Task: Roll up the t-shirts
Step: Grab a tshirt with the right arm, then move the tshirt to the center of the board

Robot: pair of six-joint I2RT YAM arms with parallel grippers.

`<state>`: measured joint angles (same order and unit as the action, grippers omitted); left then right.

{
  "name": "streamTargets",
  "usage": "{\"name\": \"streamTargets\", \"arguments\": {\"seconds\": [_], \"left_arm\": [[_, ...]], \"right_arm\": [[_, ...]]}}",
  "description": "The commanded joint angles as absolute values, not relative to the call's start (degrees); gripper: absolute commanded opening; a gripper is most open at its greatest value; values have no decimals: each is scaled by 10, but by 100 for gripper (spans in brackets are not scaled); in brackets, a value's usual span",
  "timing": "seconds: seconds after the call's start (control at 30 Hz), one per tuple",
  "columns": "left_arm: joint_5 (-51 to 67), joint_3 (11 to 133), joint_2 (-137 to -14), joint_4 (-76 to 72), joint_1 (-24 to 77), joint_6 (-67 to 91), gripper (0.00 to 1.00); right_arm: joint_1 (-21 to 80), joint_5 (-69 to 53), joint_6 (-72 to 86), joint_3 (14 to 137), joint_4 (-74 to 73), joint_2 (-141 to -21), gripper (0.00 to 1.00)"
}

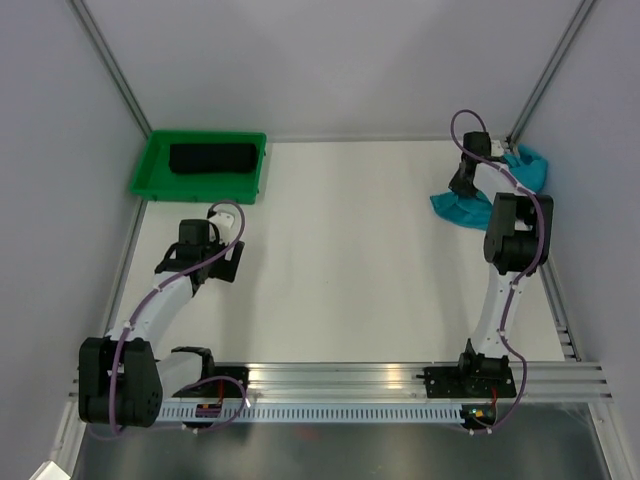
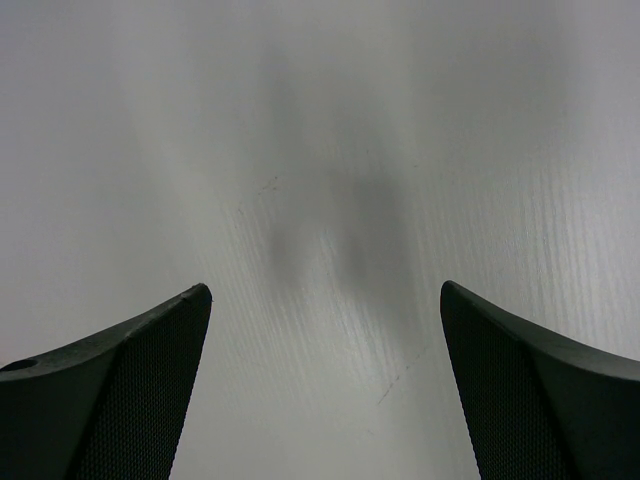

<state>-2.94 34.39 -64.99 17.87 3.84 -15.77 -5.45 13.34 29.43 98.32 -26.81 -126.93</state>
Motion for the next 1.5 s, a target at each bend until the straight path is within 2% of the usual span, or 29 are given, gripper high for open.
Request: {"name": "streamTargets", "arguments": {"seconds": [0.0,0.13,0.2,0.33,0.43,0.57,0.63,0.7,0.77,0.87,1.1,1.2,1.23,1.3,1.37,1.47], "left_arm": [[-31,366,-643,173,37,-165,100],[-19,365,-636,186,37,-171,100],[-28,365,-630,192,37,-173,100],[-20,361,-606,193,37,-185,100],[-11,363,-601,197,37,-187,100],[-14,370,-593,207,37,-199,100],[-15,376,-587,214,37,-209,100],[-18,381,-587,217,37,-218,100],[-16,384,-590,227,37,-221,100],[-3,391,-599,252,37,-228,100],[52,398,-603,313,37,-275,100],[83,415,-613,320,40,-304,93],[89,422,-619,320,43,-310,86],[84,456,-653,316,49,-318,82],[69,500,-702,316,64,-315,81],[80,560,-779,312,78,-295,86]], "right_arm": [[28,73,214,949,-221,-1140,0],[162,-42,134,887,-196,-961,0],[225,-136,161,862,-159,-906,0],[257,-193,277,741,-56,-764,0],[264,-169,318,653,-25,-713,0],[263,-49,313,592,-125,-711,0],[262,-31,302,566,-148,-738,3],[262,-26,294,554,-157,-763,22],[257,-4,290,548,-165,-799,52],[216,29,290,555,-181,-830,64],[233,116,254,526,-230,-775,60],[260,118,274,493,-259,-736,61],[264,117,279,484,-266,-725,61],[268,108,292,459,-276,-693,61],[272,67,294,444,-275,-678,61],[272,17,304,417,-256,-669,61]]}}
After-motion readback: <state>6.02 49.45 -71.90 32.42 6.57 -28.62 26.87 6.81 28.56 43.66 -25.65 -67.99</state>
